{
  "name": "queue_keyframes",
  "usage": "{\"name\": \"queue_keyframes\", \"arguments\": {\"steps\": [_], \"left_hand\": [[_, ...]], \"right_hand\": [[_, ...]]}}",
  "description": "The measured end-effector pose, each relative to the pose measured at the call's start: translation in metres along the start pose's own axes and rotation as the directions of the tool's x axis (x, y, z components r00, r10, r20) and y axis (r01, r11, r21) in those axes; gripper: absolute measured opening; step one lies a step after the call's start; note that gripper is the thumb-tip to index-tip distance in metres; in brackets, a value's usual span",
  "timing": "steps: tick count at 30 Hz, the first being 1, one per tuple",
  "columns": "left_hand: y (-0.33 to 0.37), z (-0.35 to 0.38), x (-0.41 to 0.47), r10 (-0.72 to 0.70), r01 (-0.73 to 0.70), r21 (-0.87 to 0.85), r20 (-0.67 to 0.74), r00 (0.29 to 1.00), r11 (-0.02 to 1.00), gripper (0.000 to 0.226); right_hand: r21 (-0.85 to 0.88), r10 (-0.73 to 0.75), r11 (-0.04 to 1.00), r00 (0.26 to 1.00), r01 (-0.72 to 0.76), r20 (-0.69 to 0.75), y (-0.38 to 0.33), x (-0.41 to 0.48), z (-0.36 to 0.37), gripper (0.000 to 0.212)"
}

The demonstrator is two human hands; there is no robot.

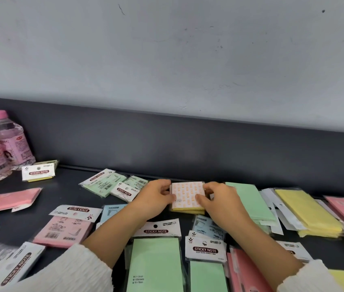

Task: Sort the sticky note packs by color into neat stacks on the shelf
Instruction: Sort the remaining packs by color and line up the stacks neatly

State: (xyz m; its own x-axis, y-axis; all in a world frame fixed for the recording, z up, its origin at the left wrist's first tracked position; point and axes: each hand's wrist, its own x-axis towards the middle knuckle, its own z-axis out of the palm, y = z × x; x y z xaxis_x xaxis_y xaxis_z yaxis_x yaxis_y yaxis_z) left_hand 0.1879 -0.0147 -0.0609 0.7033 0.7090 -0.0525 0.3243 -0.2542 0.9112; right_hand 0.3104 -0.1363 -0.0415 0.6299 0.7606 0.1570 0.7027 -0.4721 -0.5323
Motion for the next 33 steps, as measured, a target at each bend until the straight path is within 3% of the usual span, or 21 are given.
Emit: {"name": "queue_keyframes", "arguments": {"steps": [2,5,8,12,16,18,20,24,27,29,33], "left_hand": [[0.002,0.000,-0.001,0.035,-0.037,0.063,0.034,0.999,0.997,0.026],[0.002,0.000,-0.002,0.057,-0.057,0.031,-0.002,0.998,0.998,0.048],[0.006,0.000,-0.006,0.132,-0.134,-0.011,-0.106,0.986,0.991,0.062],[0.017,-0.005,-0.011,0.196,-0.249,-0.221,-0.236,0.952,0.943,0.057],[0.028,-0.005,-0.017,0.252,-0.334,-0.425,-0.238,0.938,0.841,0.039],[0.031,0.000,-0.020,0.314,-0.371,-0.387,-0.203,0.927,0.844,0.034],[0.032,0.002,-0.023,0.390,-0.425,-0.296,-0.174,0.904,0.855,0.028],[0.034,0.001,-0.025,0.434,-0.446,-0.143,-0.108,0.894,0.883,0.023],[0.026,-0.003,-0.018,0.415,-0.414,0.038,-0.150,0.897,0.909,0.026],[0.016,-0.006,-0.010,0.395,-0.358,0.201,-0.200,0.897,0.912,0.028],[0.001,-0.005,-0.003,0.204,-0.177,0.398,-0.026,0.979,0.900,0.036]], "right_hand": [[-0.072,-0.029,0.997,0.999,0.030,0.022,0.000,0.000,0.000,0.026],[-0.024,-0.045,0.999,0.999,0.046,0.024,0.002,0.000,0.001,0.029],[0.196,-0.022,0.980,1.000,0.025,-0.016,0.004,0.003,-0.001,0.033],[0.469,-0.043,0.881,0.997,0.066,-0.060,0.003,0.005,-0.008,0.033],[0.681,-0.151,0.730,0.985,0.055,0.083,-0.008,-0.004,-0.011,0.040],[0.697,-0.199,0.715,0.972,0.057,0.126,-0.011,-0.006,-0.007,0.047],[0.701,-0.202,0.710,0.972,0.063,0.117,-0.014,-0.008,-0.006,0.032],[0.861,-0.058,0.486,0.978,-0.150,0.202,-0.017,-0.007,-0.011,0.022],[0.884,0.032,0.426,0.980,-0.191,0.197,-0.013,-0.001,-0.011,0.025],[0.868,0.110,0.447,0.976,-0.216,0.186,-0.009,0.004,-0.007,0.033],[0.591,0.183,0.765,0.966,-0.257,0.183,-0.002,0.008,0.003,0.056]]}}
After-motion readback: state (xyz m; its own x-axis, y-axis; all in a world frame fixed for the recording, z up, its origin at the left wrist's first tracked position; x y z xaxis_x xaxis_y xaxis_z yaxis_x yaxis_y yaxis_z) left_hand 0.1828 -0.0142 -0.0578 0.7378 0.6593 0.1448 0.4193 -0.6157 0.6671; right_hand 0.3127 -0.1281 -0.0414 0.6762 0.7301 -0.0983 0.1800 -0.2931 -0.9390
